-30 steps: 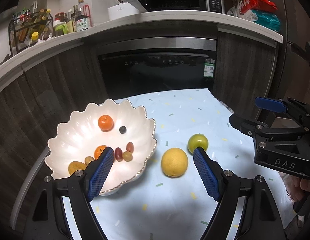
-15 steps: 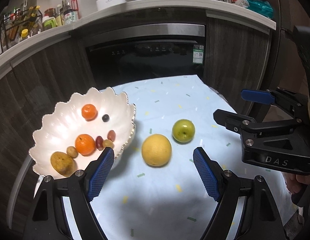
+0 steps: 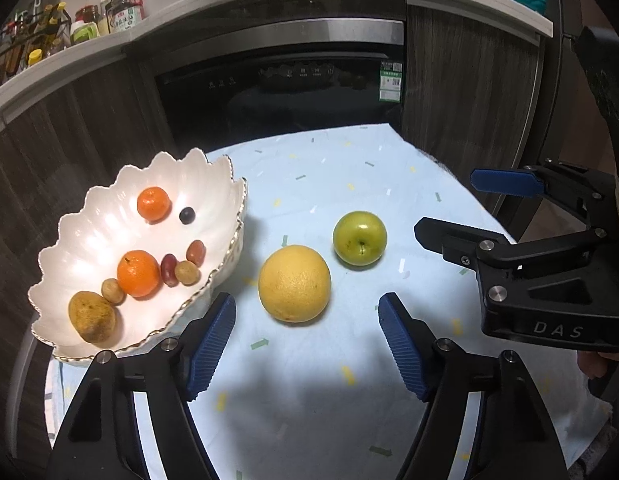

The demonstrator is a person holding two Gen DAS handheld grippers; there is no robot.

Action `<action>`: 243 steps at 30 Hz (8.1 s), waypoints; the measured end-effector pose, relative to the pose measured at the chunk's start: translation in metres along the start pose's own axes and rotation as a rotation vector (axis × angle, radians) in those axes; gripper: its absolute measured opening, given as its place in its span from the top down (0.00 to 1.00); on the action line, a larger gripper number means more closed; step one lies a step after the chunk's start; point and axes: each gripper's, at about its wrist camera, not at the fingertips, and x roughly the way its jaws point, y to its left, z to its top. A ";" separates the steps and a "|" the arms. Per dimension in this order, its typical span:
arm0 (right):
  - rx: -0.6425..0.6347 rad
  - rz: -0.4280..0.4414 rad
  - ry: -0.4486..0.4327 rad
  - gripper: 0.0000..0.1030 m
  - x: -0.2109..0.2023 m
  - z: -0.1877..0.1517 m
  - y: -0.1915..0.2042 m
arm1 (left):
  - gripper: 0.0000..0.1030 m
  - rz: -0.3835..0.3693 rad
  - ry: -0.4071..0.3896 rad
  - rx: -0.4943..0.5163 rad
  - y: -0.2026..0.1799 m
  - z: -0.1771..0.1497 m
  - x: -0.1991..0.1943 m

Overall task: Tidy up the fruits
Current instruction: 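Withdraw both open tools from the bowl toward the grapefruit and green apple, then grasp the yellow grapefruit with the left tool while the right grasps the green apple, then lift the grapefruit in the left tool over the bowl while the right carries the apple, then open the left tool to drop the grapefruit while the right releases the apple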

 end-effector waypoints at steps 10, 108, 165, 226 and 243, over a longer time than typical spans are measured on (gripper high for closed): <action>-0.018 0.040 0.028 0.28 0.027 -0.005 0.000 | 0.34 0.016 0.026 -0.001 0.005 -0.002 0.026; -0.068 0.168 0.078 0.51 0.038 -0.004 0.021 | 0.51 0.008 0.038 0.032 0.000 -0.022 0.017; -0.025 0.122 -0.091 0.51 -0.021 0.091 0.129 | 0.51 0.187 -0.175 -0.187 0.154 0.004 -0.087; 0.143 -0.015 0.077 0.51 0.100 0.119 0.117 | 0.50 0.188 -0.018 -0.219 0.226 0.031 0.030; 0.160 -0.086 0.047 0.18 0.085 0.118 0.112 | 0.17 0.223 -0.025 -0.215 0.222 0.027 0.022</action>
